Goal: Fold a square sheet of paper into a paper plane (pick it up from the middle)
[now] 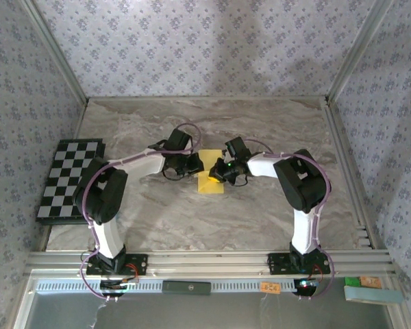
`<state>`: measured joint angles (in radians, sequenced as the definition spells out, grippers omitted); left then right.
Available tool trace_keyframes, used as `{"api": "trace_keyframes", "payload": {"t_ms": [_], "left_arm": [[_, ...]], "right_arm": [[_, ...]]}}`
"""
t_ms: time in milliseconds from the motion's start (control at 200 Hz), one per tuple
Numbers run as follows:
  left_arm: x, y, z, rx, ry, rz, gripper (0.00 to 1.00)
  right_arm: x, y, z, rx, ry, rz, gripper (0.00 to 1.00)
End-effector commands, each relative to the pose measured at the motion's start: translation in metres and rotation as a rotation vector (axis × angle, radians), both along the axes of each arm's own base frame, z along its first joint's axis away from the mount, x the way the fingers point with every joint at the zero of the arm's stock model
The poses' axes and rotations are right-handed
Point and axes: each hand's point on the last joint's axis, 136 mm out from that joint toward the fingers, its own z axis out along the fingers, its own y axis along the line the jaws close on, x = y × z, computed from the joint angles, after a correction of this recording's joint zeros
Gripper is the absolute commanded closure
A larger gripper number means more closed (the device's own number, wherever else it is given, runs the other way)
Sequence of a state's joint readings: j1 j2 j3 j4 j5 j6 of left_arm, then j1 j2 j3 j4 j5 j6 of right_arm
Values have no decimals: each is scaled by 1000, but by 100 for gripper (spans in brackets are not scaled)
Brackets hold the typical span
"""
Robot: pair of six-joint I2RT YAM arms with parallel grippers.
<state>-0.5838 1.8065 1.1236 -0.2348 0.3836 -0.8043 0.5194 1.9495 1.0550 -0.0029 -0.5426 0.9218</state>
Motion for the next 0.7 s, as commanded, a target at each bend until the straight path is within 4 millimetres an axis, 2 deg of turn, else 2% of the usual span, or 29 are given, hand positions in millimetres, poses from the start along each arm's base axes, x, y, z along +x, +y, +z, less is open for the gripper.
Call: {"api": "trace_keyframes", "payload": {"t_ms": [0, 480, 695], "left_arm": [[-13, -13, 2, -77, 46, -20, 90], [-34, -14, -35, -19, 129, -74, 95], [-42, -6, -48, 27, 155, -86, 96]], "right_arm": [[-7, -15, -33, -105, 84, -57, 98], [-11, -17, -38, -121, 110, -54, 98], [-13, -18, -40, -128, 122, -52, 98]]}}
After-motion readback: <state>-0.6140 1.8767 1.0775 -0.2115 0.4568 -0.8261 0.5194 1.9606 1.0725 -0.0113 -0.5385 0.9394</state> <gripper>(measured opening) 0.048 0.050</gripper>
